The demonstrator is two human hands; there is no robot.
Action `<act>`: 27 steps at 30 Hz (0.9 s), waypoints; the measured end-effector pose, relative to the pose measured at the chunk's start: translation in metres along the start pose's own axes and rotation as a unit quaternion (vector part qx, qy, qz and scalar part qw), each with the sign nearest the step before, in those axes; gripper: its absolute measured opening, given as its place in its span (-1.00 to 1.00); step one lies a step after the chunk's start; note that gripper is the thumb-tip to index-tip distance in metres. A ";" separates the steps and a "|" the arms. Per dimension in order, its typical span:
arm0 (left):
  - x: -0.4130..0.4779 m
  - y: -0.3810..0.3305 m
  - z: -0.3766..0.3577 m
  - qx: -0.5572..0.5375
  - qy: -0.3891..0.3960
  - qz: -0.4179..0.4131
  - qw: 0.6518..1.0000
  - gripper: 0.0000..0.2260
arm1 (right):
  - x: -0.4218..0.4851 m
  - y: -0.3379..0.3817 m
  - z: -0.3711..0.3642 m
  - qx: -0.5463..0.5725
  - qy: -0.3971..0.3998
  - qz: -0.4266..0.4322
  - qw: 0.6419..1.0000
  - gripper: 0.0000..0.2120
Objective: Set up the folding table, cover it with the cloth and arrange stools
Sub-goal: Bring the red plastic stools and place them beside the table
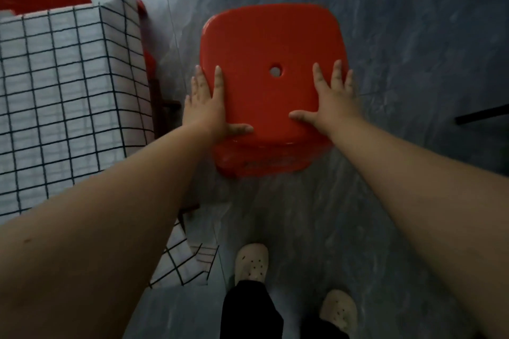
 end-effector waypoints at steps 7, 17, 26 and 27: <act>-0.040 -0.033 -0.010 0.063 -0.119 -0.060 0.989 -0.30 | -0.074 -0.053 -0.036 0.157 -0.105 0.080 0.979 -0.20; -0.130 -0.301 -0.169 0.088 -0.046 -0.250 0.963 -0.36 | -0.248 -0.413 -0.150 0.126 -0.079 -0.168 0.974 -0.12; -0.297 -0.608 -0.368 0.129 0.070 -0.434 0.889 -0.32 | -0.459 -0.699 -0.181 0.180 -0.142 -0.373 0.899 -0.21; -0.320 -0.638 -0.390 0.131 0.080 -0.452 0.879 -0.32 | -0.485 -0.727 -0.189 0.181 -0.142 -0.389 0.892 -0.22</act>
Point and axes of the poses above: each hand's wrist, its own x-axis towards the middle knuckle, its own z-axis out of the back of the hand, y = z × x, the point moved 7 cm from there along x, towards the middle knuckle, and after that the axes turned 8 degrees about -z, right-handed, at the moved point
